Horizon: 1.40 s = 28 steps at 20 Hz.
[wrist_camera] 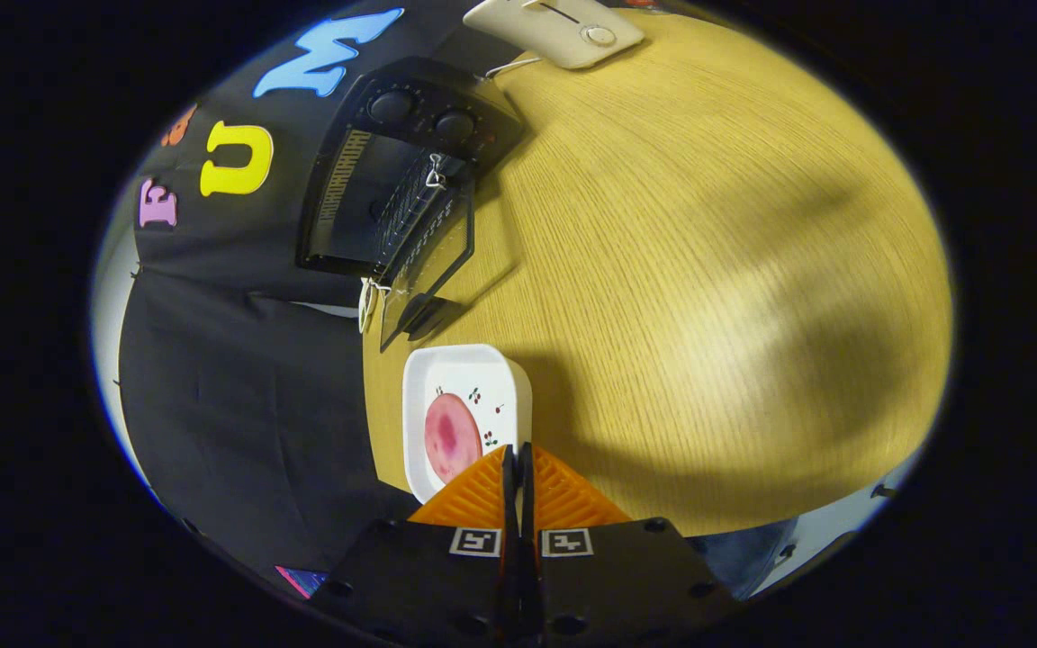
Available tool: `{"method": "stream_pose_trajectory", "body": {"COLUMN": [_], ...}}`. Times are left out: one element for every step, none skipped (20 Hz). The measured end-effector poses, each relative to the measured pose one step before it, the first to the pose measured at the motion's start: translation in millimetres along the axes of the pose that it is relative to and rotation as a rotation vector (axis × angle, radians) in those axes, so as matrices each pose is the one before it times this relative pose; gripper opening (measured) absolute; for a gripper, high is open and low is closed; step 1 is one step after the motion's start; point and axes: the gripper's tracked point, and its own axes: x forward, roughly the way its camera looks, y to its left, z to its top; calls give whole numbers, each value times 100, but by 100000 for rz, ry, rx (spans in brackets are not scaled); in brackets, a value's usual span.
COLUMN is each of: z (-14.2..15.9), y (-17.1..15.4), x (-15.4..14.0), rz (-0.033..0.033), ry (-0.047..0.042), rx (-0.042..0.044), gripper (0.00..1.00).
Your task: Open the toaster oven, put the food inside, and close the toaster oven door.
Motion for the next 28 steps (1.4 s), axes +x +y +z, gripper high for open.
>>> {"method": "stream_pose_trajectory", "body": {"z": [71, 144, -174, -190, -292, -140, -286, -5, -90, 3, 26, 149, 145, 230, 273, 510, 382, 487, 336, 425, 241, 297, 293, 359, 353, 121, 161, 265], "y": [682, 789, 744, 679, 504, 433, 419, 453, 625, 515, 443, 585, 575, 729, 665, 539, 633, 494, 539, 470, 228, 192, 270, 303, 461, 388, 553, 343], "x": [121, 157, 245, 301, 242, 372, 224, 322, 385, 319, 210, 290, 336, 348, 327, 438, 489, 566, 602, 670, 766, 833, 841, 854, 785, 905, 880, 901], "rz": [925, 1337, 1457, 1081, 339, -84, -185, 85, 432, 118, 4, -82, 96, 554, 653, 240, 393, 81, 247, -55, -435, -1132, -719, -524, 174, 637, 791, 197], "ry": [-3500, -3167, -2304, -1955, -1531, -2092, -2430, -2550, -2773, -2463, -2123, -2237, -2159, -2093, -2252, -2881, -2707, -2355, -2265, -1743, -1792, -1560, -1761, -1311, -1672, -946, -1258, -1309], "rx": [1746, 1714, 1312, 871, 547, 433, 160, 734, 1668, 2368, 2198, 1713, 1243, 1103, 1072, 1270, 1420, 1667, 1964, 2024, 2035, 2012, 1954, 1889, 2469, 2503, 2076, 1886], "gripper": [2, 3, 2, 2, 2, 2, 2, 3, 3, 2, 2, 2, 2, 2, 2, 2, 2, 2, 2, 2, 2, 2, 2, 2, 2, 2, 2, 3]}}
